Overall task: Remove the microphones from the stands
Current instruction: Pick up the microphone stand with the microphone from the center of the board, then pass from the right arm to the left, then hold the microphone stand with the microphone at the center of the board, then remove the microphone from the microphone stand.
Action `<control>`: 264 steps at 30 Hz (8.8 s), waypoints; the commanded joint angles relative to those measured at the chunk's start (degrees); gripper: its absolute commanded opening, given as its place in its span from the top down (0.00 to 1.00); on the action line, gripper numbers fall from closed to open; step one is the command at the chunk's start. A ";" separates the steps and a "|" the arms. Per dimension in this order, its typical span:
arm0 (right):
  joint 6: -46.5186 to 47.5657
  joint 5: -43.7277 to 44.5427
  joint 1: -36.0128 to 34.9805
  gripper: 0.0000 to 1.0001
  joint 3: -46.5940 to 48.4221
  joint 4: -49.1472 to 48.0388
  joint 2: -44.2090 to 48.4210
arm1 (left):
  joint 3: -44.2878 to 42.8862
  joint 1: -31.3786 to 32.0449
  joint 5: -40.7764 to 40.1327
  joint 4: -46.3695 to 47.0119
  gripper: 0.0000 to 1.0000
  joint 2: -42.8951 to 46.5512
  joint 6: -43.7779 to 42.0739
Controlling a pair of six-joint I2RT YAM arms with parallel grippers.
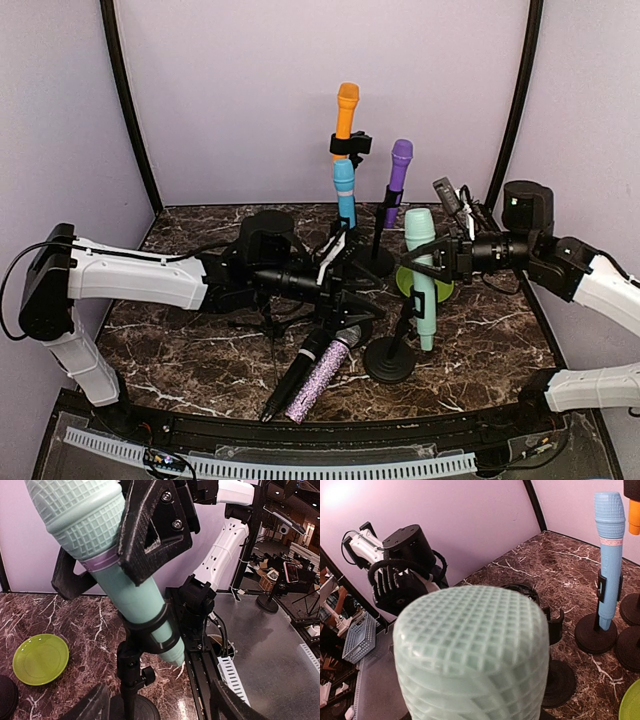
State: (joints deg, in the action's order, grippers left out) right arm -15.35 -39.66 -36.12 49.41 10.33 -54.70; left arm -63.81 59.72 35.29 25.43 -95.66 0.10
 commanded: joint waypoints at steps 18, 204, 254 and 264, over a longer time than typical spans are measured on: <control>-0.37 -15.87 -0.22 1.00 2.83 -10.06 -1.43 | -5.88 1.09 12.20 3.19 0.30 -8.96 -1.97; -5.58 54.56 -8.01 1.00 13.74 -16.04 -2.60 | 10.66 9.36 -20.08 27.56 1.00 -14.78 -4.56; -0.46 45.81 -7.91 1.00 21.67 -18.17 -6.80 | 11.05 9.36 -17.62 27.30 1.00 -15.06 -4.79; 0.22 43.70 -7.91 1.00 23.19 -18.27 -8.14 | 11.08 9.36 -17.67 27.56 1.00 -15.06 -4.76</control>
State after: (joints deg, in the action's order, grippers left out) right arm -15.35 -6.11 -46.35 65.21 14.79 -64.51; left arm -56.03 66.26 9.02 62.15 -109.43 0.60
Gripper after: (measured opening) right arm 0.380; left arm 0.252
